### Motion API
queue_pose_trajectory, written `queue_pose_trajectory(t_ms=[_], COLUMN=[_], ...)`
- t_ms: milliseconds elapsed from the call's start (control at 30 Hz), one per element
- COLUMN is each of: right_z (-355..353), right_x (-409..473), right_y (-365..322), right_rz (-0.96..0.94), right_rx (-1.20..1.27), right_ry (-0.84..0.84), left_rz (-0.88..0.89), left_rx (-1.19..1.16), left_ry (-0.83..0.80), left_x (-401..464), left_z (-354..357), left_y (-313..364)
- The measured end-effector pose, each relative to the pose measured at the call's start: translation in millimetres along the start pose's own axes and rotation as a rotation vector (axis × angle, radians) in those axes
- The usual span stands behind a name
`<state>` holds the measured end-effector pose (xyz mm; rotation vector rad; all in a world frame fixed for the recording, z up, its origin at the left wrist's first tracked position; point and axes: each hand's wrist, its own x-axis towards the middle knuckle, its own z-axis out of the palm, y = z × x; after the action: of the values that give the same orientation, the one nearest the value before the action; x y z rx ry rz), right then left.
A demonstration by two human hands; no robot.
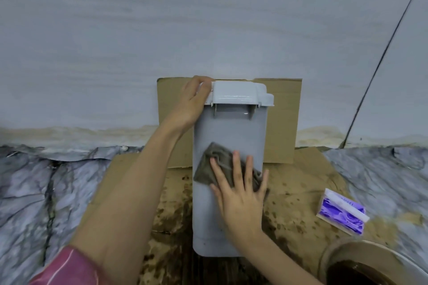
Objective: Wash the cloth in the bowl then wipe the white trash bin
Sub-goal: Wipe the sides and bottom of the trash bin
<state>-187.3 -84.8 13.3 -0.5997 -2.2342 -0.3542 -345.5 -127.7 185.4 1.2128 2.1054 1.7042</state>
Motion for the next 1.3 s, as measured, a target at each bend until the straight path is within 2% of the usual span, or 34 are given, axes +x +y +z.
queue_pose_trajectory(t_ms=[200,300,433,567,800,900,1033,1300], right_z=[-18,-12,4,0,-14,-3,12,-11], right_x=[85,69,9,3,93,66,21,85], right_y=[-7,-18,-13,-8,-17,-17,-9,-17], right_rz=[0.043,0.080,0.014,0.197,0.308,0.230,-0.108,0.035], right_rx=[0.066,0.067,0.006,0.059,0.176,0.127,0.020,0.019], right_ry=[0.119,0.115,0.067,0.034,0.143,0.163,0.215,0.328], left_rz=[-0.036,-0.029,-0.032,-0.057,-0.058,-0.044,-0.058,-0.060], left_rx=[0.003,-0.019,-0.037,-0.030,-0.059,-0.069,-0.057,-0.050], left_ry=[-0.019,-0.023,-0.024,-0.047,-0.022,0.001,-0.001,-0.007], left_x=[0,-4,-8,-6,-5,-5,-7,-7], left_z=[0,1,-2,-1,5,5,1,6], left_y=[3,4,3,0,7,5,6,6])
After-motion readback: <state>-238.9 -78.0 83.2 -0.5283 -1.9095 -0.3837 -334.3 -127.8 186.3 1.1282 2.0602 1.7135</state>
